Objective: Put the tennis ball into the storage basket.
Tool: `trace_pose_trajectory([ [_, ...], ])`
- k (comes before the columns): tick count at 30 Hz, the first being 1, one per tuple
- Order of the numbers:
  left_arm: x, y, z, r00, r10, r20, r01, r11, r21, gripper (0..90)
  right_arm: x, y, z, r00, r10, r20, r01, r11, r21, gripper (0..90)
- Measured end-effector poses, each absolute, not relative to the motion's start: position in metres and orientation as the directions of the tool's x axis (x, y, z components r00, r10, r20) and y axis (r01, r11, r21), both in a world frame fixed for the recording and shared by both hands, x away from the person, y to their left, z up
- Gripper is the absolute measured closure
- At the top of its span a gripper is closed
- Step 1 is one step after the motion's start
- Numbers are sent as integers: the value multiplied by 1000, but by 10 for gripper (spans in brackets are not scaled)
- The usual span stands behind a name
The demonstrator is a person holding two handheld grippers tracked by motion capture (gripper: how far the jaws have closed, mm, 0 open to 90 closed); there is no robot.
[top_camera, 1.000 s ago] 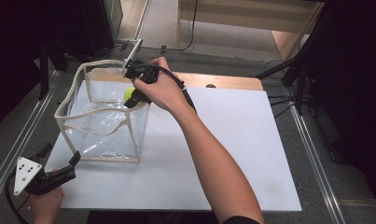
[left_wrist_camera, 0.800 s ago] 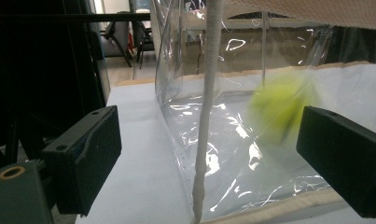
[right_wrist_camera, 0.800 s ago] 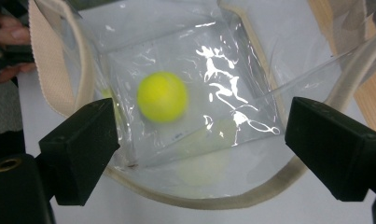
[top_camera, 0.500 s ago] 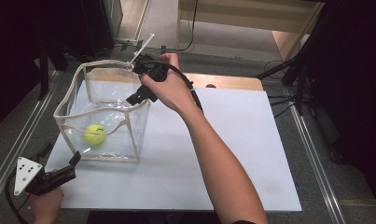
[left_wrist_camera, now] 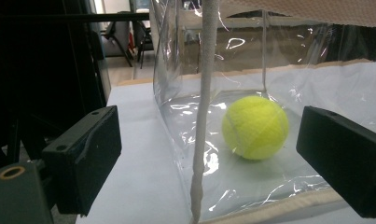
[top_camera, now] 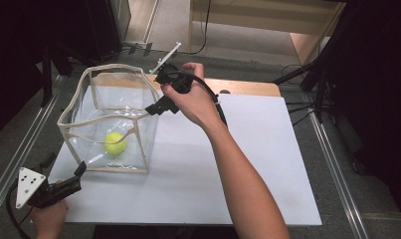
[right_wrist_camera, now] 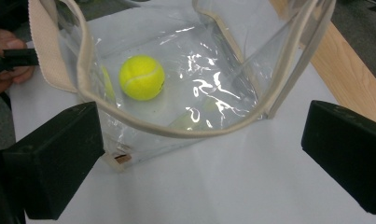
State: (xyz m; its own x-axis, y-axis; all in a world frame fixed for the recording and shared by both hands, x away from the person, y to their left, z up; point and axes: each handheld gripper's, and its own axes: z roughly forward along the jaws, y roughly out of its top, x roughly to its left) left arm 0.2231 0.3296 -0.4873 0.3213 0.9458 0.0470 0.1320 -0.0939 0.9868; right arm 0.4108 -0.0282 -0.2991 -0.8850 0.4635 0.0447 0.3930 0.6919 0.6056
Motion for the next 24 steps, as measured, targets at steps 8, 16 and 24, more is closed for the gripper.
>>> trace_pose_trajectory([
  [8,223,329,-487,320,946,50,133,-97,986,69,404,-39,-310,-879,473,49,401,681,613,0],
  [16,223,329,-487,321,946,52,134,-100,986,69,400,-43,-322,-881,470,58,405,682,609,0],
  [24,223,329,-487,321,945,53,134,-101,986,69,395,-44,-337,-878,477,51,406,683,607,0],
])
